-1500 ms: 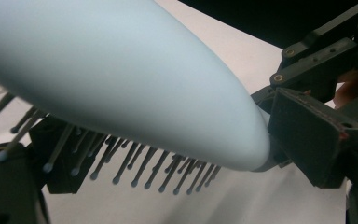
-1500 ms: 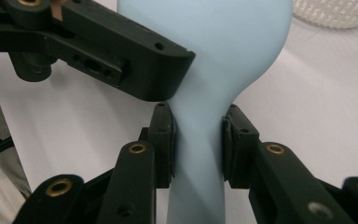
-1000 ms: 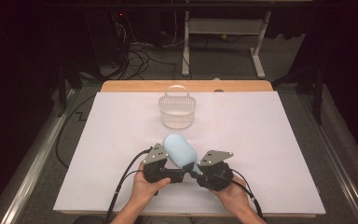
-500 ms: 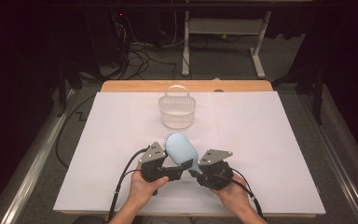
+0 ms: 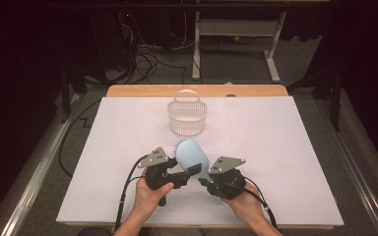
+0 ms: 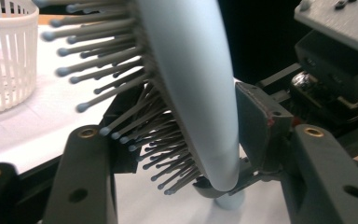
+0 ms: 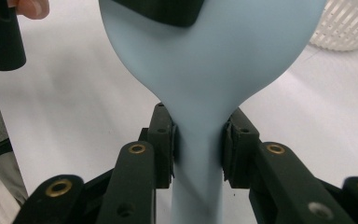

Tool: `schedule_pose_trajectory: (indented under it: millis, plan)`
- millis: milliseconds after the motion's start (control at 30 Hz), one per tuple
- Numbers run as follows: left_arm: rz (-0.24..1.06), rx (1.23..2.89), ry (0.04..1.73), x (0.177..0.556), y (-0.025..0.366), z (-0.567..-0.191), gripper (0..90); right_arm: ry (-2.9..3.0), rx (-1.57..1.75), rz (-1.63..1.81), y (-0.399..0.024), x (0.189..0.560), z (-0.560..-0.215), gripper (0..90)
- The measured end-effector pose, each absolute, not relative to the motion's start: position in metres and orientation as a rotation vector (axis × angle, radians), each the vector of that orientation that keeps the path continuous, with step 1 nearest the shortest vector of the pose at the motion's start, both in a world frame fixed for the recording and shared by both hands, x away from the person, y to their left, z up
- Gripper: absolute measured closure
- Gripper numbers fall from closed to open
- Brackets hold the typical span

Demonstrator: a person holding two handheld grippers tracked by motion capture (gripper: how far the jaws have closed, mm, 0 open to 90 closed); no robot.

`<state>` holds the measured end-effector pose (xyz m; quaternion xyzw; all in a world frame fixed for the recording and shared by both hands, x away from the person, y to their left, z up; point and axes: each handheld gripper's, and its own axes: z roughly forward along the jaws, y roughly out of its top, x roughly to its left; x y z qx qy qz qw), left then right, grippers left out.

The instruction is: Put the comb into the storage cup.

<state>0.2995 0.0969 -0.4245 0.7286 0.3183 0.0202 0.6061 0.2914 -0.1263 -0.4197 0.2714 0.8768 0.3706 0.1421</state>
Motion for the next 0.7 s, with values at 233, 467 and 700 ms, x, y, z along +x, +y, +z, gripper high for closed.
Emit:
schedule_pose_trajectory:
  millis: [233, 467, 700]
  plan:
    - [0.031, 1.692, 0.706, 0.297, 0.099, -0.416, 51.6, 2.525, 0.771, 1.091, -0.125, 0.291, -0.417, 69.2]
    - [0.032, 1.707, 0.701, 0.296, 0.099, -0.413, 52.1, 2.535, 0.768, 1.115, -0.126, 0.292, -0.417, 68.6]
    - [0.038, 1.712, 0.697, 0.295, 0.101, -0.411, 52.2, 2.543, 0.769, 1.132, -0.126, 0.291, -0.417, 67.4]
